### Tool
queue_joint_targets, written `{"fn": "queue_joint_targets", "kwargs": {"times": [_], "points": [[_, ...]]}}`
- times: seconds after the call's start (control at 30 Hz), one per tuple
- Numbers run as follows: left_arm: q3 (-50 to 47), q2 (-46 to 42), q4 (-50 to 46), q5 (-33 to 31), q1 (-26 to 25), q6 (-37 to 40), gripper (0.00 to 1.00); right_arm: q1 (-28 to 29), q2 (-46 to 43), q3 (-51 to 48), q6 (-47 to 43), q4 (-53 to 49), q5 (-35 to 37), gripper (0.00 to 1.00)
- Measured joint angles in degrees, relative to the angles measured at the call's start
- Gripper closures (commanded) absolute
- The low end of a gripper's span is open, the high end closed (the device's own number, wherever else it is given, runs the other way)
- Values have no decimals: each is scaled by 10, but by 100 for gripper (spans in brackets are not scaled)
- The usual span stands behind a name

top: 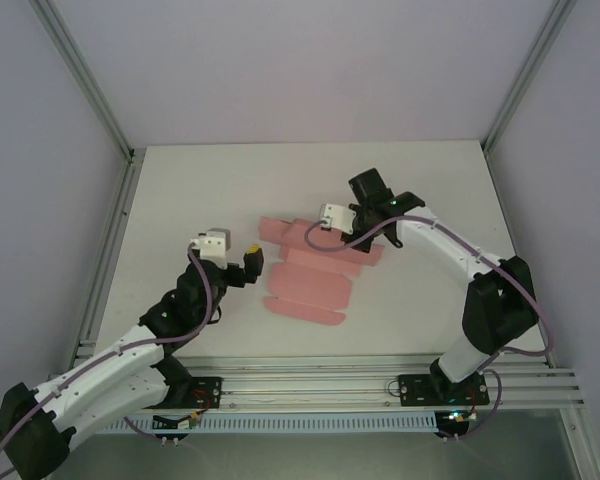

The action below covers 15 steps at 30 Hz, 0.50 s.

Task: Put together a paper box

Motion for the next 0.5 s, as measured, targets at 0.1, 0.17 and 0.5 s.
{"fn": "queue_joint_targets", "kwargs": {"times": [0.1,0.17,0.5], "points": [[7,19,-35,4,22,-38,0,11,2,-28,-18,51,38,100],[14,35,-50,8,31,-56,0,17,5,-47,-30,87,59,100],[41,91,-90,38,112,-132,0,34,42,-191,-125,371,154,100]]}}
